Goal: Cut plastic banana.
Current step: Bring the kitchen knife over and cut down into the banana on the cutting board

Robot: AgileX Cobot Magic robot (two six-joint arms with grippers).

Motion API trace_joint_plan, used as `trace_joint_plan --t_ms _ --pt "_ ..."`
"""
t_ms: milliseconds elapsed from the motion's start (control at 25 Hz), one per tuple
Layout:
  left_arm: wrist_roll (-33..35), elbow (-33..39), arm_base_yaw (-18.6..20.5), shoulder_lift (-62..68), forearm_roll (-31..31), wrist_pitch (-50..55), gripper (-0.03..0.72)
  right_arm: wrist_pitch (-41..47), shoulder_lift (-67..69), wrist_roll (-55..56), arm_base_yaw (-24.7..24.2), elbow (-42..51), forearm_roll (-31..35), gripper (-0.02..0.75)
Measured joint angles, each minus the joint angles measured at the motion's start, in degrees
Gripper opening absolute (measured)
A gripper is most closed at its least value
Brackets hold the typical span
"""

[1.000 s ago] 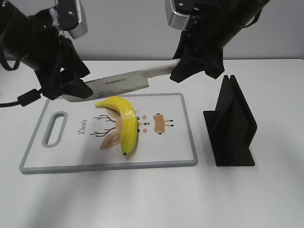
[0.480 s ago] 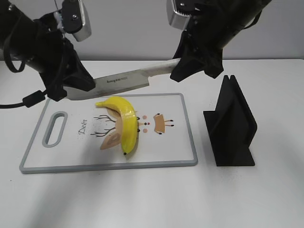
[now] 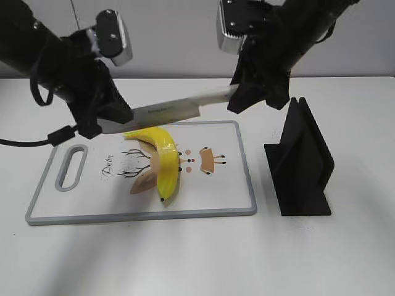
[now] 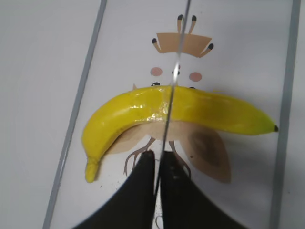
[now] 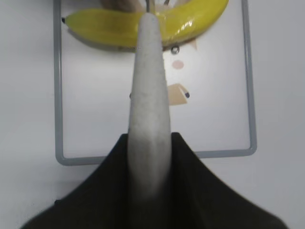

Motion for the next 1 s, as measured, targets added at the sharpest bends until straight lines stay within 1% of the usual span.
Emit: trace_joint_plan --t_ms 120,200,480,600,720,840,1000 --pt "-0.2 0.0 -1.9 2.4 1.7 -2.8 -0.013 0.1 2.5 1.7 0.0 0.0 -2.8 0.172" --pt "-0.2 0.0 -2.5 3.3 2.4 -4.4 -0.014 -0.3 3.6 2.1 0.0 0.0 -3.8 0.172" --pt "-0.2 -0.2 -2.5 6.9 2.7 -9.9 -0.015 -5.9 6.3 2.1 0.0 0.0 -4.4 0.177" --pt "-0.2 -0.6 -2.4 12.6 2.2 -10.6 -0.015 -6.8 11.3 2.0 0.0 0.0 -4.3 0.180" --pt "0.1 -1.9 -2.7 14.9 2.6 -10.6 -0.013 -6.9 15.3 2.0 -0.5 -0.4 -5.7 0.187" --pt "-0.1 -2.3 -3.0 14.8 4.2 -10.4 -0.013 -7.1 15.7 2.2 -0.4 -0.7 -6.4 0.187" --pt "-1.5 -1.4 -3.0 12.5 5.4 -9.8 -0.018 -6.7 12.8 3.4 -0.1 -1.3 -6.3 0.187"
